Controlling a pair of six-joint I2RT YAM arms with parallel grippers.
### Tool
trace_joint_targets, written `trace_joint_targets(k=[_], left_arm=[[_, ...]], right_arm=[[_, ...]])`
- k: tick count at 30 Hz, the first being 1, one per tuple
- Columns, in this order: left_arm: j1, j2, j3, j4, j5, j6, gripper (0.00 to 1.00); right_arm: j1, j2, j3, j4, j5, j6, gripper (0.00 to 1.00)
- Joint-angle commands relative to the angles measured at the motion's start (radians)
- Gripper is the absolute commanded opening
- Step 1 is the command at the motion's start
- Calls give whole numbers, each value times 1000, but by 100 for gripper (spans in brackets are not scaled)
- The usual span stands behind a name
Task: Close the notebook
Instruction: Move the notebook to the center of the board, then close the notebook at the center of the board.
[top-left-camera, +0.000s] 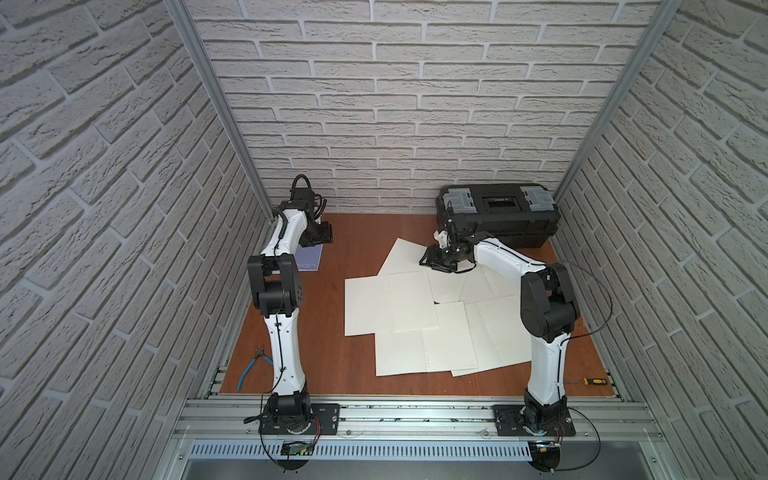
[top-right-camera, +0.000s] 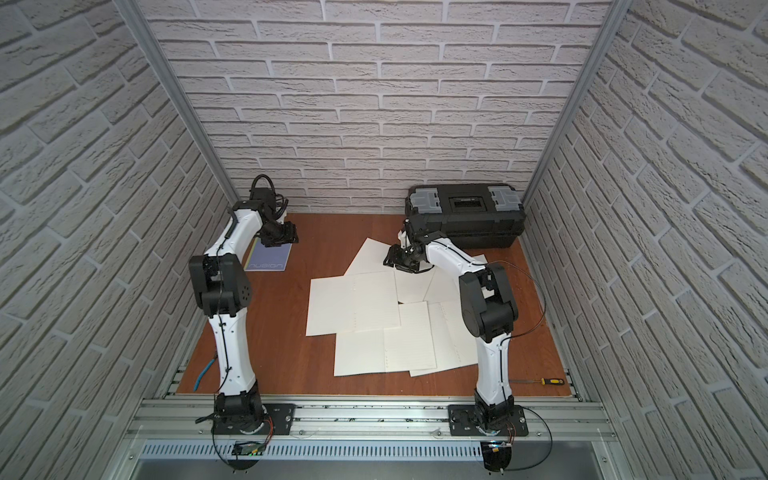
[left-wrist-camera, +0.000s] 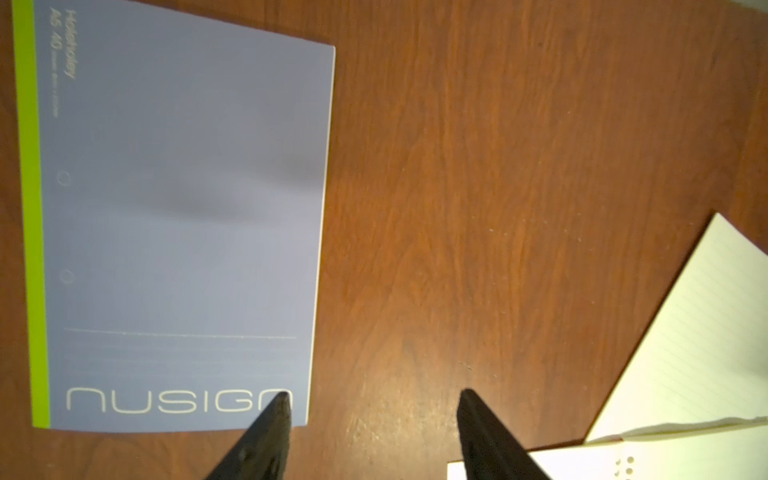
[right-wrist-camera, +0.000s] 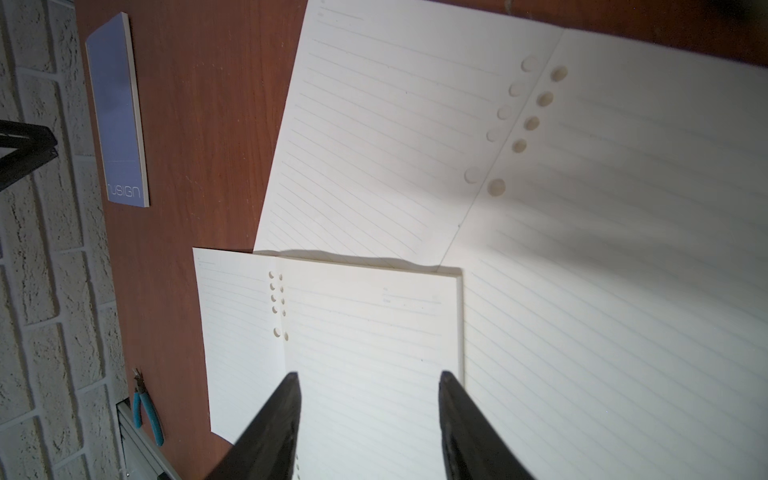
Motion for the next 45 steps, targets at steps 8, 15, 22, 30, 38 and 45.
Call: trace_joint_targets(k=[8,15,22,30,38,45], left_arm=[[-71,-330,-462,242,37,-199,65],[-144,-557,-753,311,46,-377,66],[-219,-782,-1065,412,8,-470,67],[-245,-999,-1355,565,20,-550,68],[-280,-1077,-1455,608,-2,-577,68],[-294,-1073,-1473,619,-13,-591,68]], right_arm=[[35,-144,-154,51,44,-49,54],[59,-210,-217,20,44,-29,54],[71,-286,-350,77,77,-23,54],[72,-358,-474,131,132,-29,55],[74,-335,-517,193,118,-38,54],[74,-329,-518,203,112,-45,54]])
